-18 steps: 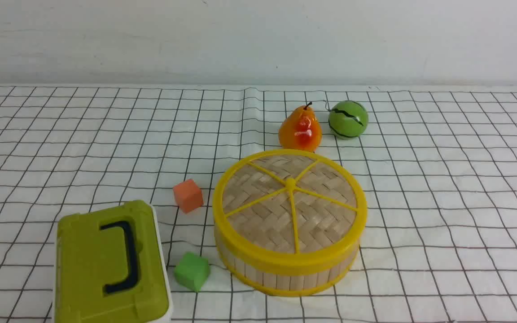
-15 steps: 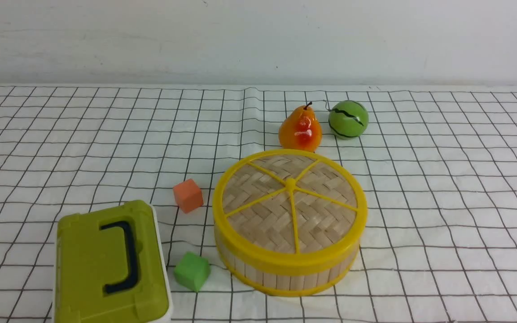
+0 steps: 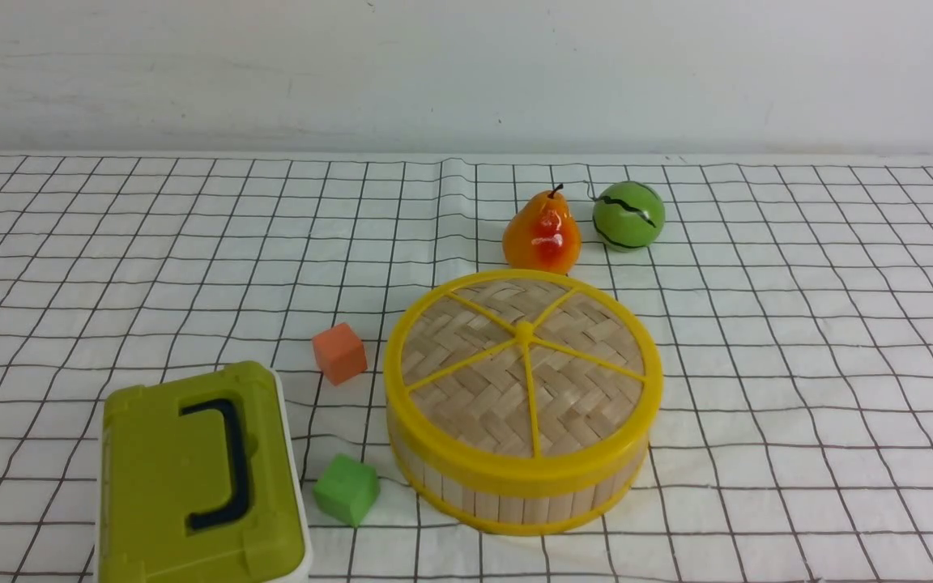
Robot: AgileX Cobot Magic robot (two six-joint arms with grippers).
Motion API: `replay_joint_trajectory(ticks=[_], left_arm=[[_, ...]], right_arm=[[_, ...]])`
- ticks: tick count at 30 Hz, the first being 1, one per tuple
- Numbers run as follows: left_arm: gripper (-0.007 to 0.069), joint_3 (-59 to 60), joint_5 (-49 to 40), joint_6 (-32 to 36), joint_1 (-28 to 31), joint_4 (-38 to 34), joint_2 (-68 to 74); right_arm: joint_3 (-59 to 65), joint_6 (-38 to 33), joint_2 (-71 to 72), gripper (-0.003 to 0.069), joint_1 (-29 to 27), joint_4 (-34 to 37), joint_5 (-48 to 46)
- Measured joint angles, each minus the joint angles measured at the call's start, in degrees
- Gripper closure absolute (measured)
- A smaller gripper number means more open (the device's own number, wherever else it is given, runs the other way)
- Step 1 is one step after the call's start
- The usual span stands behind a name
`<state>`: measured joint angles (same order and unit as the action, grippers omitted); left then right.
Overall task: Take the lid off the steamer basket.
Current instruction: Use the right arm to lift the lid of the steamer
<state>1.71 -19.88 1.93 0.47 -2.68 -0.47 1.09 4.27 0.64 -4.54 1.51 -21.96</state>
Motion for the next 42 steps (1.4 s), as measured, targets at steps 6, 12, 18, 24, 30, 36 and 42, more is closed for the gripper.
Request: replay_joint_trajectory(ticks=[6, 12, 18, 24, 30, 36, 42], left_arm=[[0.0386, 0.00, 0.00, 0.00, 0.00, 0.00, 0.00], [0.0386, 0.00, 0.00, 0.00, 0.00, 0.00, 0.00], [0.0386, 0.00, 0.00, 0.00, 0.00, 0.00, 0.00], [0.0386, 0.00, 0.00, 0.00, 0.00, 0.00, 0.00], [0.0386, 0.00, 0.00, 0.00, 0.00, 0.00, 0.00], [0.0386, 0.00, 0.00, 0.00, 0.00, 0.00, 0.00], [0.0386, 0.00, 0.00, 0.00, 0.00, 0.00, 0.00]], right_arm=[[0.00, 0.00, 0.00, 0.0482, 0.00, 0.00, 0.00], [0.00, 0.00, 0.00, 0.0471, 0.00, 0.00, 0.00], [0.00, 0.00, 0.00, 0.0465, 0.00, 0.00, 0.00], [0.00, 0.00, 0.00, 0.0458, 0.00, 0.85, 0.00], [0.13, 10.81, 0.00, 0.0448, 0.00, 24.95, -0.84], [0.45, 19.07, 0.00, 0.0442, 0.00, 46.40, -1.08], [0.45, 14.42, 0.00, 0.0440, 0.00, 46.11, 0.51]])
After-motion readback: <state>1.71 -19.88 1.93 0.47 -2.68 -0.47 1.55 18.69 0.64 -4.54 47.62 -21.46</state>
